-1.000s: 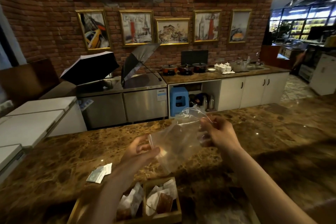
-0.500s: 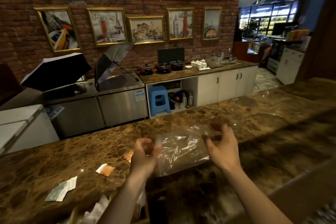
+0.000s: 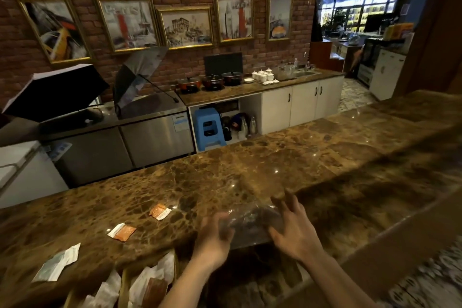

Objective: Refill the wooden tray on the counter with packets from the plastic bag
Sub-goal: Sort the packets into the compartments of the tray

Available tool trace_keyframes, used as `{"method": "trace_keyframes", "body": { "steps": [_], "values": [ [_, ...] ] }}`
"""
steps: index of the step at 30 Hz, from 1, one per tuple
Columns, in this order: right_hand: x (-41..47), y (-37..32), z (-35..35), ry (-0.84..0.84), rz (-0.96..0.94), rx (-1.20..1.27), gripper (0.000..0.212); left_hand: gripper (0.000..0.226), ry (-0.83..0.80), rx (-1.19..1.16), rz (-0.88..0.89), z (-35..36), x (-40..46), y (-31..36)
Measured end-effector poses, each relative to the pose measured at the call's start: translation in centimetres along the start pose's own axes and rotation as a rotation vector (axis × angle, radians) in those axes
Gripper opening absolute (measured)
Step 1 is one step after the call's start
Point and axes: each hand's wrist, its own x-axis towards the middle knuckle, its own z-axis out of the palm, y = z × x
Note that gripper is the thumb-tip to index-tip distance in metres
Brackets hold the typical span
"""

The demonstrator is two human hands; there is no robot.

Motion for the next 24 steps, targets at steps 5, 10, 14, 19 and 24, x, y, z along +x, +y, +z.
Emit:
{"method": "trace_keyframes", "body": {
  "steps": [5, 10, 14, 19, 24],
  "values": [
    [-0.7, 1.5, 2.7, -0.126, -0.039, -0.153, 0.069, 0.060, -0.165, 0.300, 0.082, 1.4, -1.4, -1.6],
    [-1.3, 2.5, 5.1, -0.346, -0.133, -0.234, 0.066, 0.054, -0.317, 0.498, 0.170, 1.4, -2.2, -3.0],
    [-1.5, 2.9, 5.9, -0.356, -0.104, -0.257, 0.062, 0.062, -0.419, 0.640, 0.179, 1.2, -2.4, -4.5],
    [-0.8, 1.5, 5.5, -0.290, -0.087, -0.300, 0.055, 0.060, -0.345, 0.519, 0.254, -0.7, -3.3, -6.0],
    [-0.2, -5.0, 5.2, -0.095, -0.113, -0.122, 0.041, 0.051, 0.066, 0.345, 0.342, -6.2, -3.7, -7.4]
  ]
}}
